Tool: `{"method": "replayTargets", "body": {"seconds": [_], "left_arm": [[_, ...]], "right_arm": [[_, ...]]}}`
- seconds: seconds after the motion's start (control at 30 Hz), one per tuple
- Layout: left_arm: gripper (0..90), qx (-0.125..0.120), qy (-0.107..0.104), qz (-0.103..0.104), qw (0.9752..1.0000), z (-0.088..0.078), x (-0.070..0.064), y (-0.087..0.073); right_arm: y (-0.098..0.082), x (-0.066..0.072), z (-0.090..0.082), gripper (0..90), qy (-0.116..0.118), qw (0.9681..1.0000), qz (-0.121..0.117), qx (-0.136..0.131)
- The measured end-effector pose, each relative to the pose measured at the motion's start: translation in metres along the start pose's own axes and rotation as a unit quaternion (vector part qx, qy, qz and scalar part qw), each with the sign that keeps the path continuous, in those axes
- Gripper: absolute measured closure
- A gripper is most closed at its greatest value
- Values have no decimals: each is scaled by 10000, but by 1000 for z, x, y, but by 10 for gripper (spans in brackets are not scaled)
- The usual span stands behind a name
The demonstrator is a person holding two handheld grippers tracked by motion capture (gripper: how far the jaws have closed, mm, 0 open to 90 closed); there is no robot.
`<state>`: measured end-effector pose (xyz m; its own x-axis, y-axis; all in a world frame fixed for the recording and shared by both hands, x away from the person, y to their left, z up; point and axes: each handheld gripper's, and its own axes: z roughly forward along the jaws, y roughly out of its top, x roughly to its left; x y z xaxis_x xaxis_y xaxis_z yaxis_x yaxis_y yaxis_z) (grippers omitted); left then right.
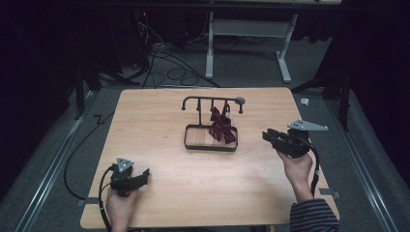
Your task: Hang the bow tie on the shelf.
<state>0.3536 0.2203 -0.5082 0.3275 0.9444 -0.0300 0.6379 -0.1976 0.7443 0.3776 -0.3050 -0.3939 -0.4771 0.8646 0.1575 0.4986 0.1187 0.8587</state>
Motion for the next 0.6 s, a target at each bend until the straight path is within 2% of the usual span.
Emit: {"method": "replayTargets", "body": {"seconds": [0.6], "left_arm": [[278,4,9,12,10000,0,0,0]], "right_arm": [[-40,-10,1,693,-111,9994,291,176]]}}
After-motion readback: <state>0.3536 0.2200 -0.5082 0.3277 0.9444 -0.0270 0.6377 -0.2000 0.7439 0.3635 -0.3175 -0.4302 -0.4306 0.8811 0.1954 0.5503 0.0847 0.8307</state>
